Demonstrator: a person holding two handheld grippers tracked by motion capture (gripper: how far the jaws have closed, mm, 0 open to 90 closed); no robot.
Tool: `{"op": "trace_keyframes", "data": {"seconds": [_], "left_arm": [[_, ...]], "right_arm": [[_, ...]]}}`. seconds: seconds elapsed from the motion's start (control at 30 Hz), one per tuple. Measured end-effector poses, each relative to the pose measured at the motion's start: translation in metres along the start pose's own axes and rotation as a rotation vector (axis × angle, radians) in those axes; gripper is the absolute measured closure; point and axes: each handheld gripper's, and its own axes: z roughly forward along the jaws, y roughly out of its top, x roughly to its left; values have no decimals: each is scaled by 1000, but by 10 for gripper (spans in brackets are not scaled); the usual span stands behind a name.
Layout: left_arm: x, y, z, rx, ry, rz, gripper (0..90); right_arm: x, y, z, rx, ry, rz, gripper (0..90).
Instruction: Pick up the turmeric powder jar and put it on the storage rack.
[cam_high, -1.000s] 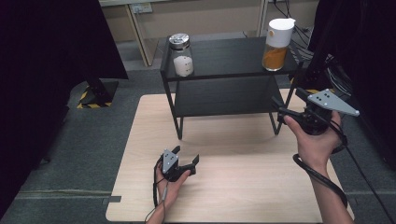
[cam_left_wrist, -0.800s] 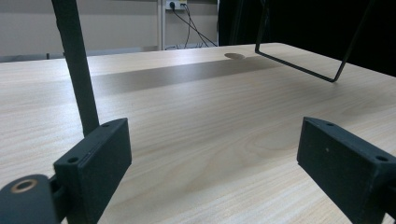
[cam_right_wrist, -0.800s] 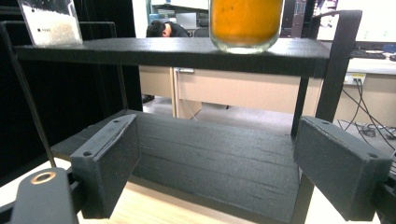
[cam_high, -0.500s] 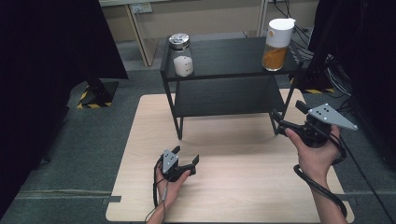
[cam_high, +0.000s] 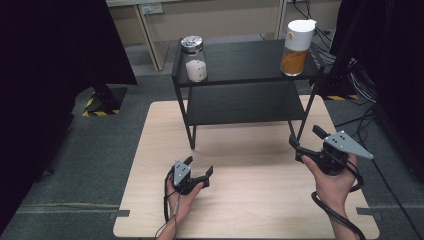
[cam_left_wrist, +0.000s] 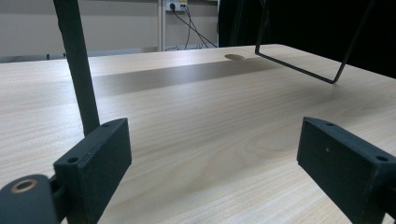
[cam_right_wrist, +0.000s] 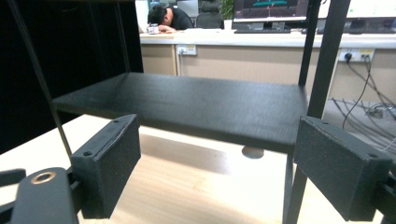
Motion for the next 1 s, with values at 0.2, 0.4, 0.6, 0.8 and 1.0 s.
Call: {"op": "trace_keyframes", "data": {"seconds": [0.2, 0.4, 0.6, 0.8, 1.0], "left_arm": [[0, 0, 0, 0, 0, -1, 94], [0, 0, 0, 0, 0, -1, 95], [0, 0, 0, 1, 0, -1, 95], [0, 0, 0, 0, 0, -2, 94], [0, 0, 0, 1, 0, -2, 94]], "right_arm": [[-1, -18, 1, 20, 11, 12, 150], [-4, -37, 2, 43, 27, 24, 150], [-4, -53, -1, 67, 34, 11, 150], [-5, -70, -2, 98, 37, 32, 149], [-7, -84, -3, 125, 36, 50, 149]]}}
